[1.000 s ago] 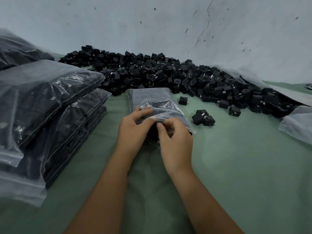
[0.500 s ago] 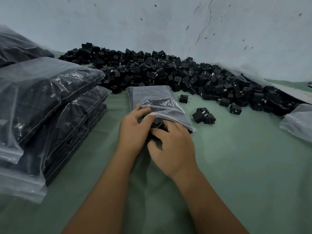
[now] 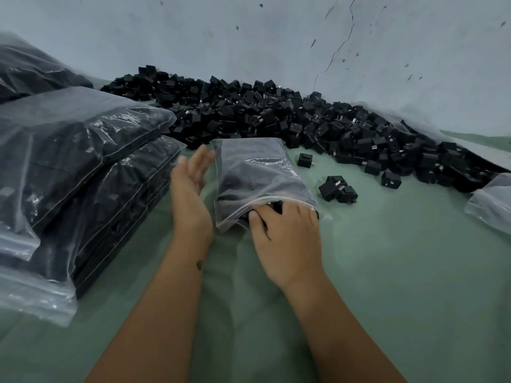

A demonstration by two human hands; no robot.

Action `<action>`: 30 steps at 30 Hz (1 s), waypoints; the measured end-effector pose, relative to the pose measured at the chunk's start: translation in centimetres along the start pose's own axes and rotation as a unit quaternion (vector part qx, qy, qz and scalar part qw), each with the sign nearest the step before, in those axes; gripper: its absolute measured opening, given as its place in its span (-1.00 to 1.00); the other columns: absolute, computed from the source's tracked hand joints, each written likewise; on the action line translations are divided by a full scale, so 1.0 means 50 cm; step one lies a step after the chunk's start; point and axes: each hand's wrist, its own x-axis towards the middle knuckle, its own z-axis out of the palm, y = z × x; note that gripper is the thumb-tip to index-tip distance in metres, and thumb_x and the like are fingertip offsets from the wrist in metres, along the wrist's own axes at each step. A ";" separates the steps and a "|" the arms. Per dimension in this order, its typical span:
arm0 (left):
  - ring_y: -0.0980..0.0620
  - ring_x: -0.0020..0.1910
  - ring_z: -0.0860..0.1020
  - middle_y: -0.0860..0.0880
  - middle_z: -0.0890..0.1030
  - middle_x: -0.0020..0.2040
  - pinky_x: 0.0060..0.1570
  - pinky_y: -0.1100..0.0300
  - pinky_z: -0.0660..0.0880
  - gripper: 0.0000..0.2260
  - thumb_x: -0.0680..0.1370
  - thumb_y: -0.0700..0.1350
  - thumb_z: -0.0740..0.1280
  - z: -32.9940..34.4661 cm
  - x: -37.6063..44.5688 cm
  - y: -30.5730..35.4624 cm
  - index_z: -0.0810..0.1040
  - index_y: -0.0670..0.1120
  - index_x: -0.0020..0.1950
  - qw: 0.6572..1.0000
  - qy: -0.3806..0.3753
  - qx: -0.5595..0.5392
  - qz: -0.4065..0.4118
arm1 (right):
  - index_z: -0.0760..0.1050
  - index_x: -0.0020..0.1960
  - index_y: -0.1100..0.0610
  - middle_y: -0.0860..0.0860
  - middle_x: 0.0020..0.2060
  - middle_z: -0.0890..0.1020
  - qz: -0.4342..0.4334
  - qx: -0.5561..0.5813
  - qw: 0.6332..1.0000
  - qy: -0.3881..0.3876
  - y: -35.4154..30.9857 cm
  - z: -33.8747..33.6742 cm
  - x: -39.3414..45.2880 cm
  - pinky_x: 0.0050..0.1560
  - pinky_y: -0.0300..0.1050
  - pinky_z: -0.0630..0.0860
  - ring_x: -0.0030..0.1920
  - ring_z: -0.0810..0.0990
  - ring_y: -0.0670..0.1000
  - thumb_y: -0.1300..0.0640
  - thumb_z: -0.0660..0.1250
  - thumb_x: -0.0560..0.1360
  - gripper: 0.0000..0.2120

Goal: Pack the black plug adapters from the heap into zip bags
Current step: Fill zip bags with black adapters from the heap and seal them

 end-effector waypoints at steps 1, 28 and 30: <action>0.16 0.33 0.48 0.01 0.60 0.29 0.43 0.13 0.27 -0.53 0.67 0.12 -0.06 -0.002 0.009 0.001 0.51 -0.01 0.37 0.999 0.027 -0.028 -0.036 | 0.56 0.10 -0.08 0.02 -0.06 0.56 -0.001 -0.002 1.000 -0.011 0.000 0.002 0.002 0.17 -0.04 0.31 0.03 0.45 0.08 -0.12 0.06 0.58 -0.68; 0.07 0.40 0.39 -0.01 0.42 0.47 0.18 0.16 0.30 -0.52 0.67 0.16 -0.02 0.019 0.023 -0.012 0.37 -0.03 0.48 0.987 -0.024 -0.027 -0.155 | 0.32 0.34 -0.10 0.07 0.33 0.40 0.002 -0.016 0.998 -0.066 -0.015 0.035 0.076 0.34 0.04 0.23 0.33 0.33 0.10 -0.13 -0.04 0.60 -0.63; 0.09 0.36 0.41 -0.01 0.42 0.46 0.20 0.15 0.32 -0.52 0.67 0.16 -0.01 0.019 0.023 -0.013 0.38 -0.03 0.48 0.987 -0.023 -0.029 -0.156 | 0.29 0.38 -0.15 0.07 0.35 0.38 0.001 0.009 0.997 -0.079 -0.016 0.033 0.080 0.34 0.04 0.22 0.33 0.33 0.11 -0.12 0.02 0.60 -0.63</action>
